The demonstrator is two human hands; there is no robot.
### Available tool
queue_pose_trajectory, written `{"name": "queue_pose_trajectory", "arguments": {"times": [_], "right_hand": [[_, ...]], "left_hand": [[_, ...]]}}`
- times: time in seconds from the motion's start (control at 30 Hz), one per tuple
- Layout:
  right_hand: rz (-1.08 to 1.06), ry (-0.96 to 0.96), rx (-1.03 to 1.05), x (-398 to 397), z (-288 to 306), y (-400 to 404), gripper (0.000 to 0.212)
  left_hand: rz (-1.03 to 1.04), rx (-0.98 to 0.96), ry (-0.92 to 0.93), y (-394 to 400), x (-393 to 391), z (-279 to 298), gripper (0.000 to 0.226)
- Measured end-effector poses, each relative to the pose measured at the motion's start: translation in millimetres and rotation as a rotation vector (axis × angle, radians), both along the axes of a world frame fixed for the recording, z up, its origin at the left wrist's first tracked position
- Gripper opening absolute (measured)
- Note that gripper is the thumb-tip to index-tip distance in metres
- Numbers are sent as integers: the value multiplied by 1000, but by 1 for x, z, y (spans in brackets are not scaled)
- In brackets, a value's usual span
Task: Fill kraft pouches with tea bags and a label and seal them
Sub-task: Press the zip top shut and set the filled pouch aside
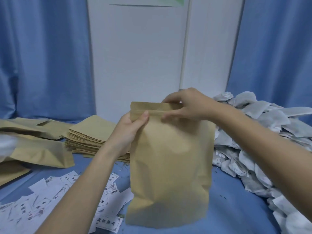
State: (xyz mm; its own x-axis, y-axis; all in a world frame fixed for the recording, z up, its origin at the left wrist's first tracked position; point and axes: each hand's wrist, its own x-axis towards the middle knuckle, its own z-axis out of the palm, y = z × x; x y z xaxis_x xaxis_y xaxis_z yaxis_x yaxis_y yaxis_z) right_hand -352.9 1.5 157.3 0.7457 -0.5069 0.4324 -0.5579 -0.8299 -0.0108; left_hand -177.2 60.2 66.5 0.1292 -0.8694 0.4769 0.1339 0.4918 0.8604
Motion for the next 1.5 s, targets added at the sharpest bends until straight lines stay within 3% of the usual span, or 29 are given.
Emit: {"name": "queue_pose_trajectory", "arguments": {"times": [0.07,0.17,0.27,0.57,0.73,0.83,0.93,1.13,1.3,1.5], "right_hand": [[42,-71,124,6,2,3,38],[41,-115,145,6,3,1,21],[21,-114,156,8,0,3,16],[-62,-38,-19,36,-8,10,30],[-13,-66,19,33,-3,13,41],[-50,-74,-69,38,-11,12,36],[-12,-3,-31,28,-9,7,38],[4,-4,-59,7,-4,-1,27],[21,38,-64,-3,-4,-8,37],[9,30,-78,-19,-5,-15,34]], "left_hand": [[58,-35,-29,0,-4,0,14],[243,-98,-25,1,-4,0,7],[405,-119,-14,-1,-3,-2,15],[861,-92,-222,-4,-15,-6,40],[790,-132,-232,-2,-16,-7,42],[693,-117,-165,-3,-16,-5,43],[656,-117,-103,-4,-11,-7,50],[658,-144,-85,-4,-8,-8,45],[671,-145,-65,-4,-6,-13,31],[680,-167,-21,-8,0,-17,35]]}}
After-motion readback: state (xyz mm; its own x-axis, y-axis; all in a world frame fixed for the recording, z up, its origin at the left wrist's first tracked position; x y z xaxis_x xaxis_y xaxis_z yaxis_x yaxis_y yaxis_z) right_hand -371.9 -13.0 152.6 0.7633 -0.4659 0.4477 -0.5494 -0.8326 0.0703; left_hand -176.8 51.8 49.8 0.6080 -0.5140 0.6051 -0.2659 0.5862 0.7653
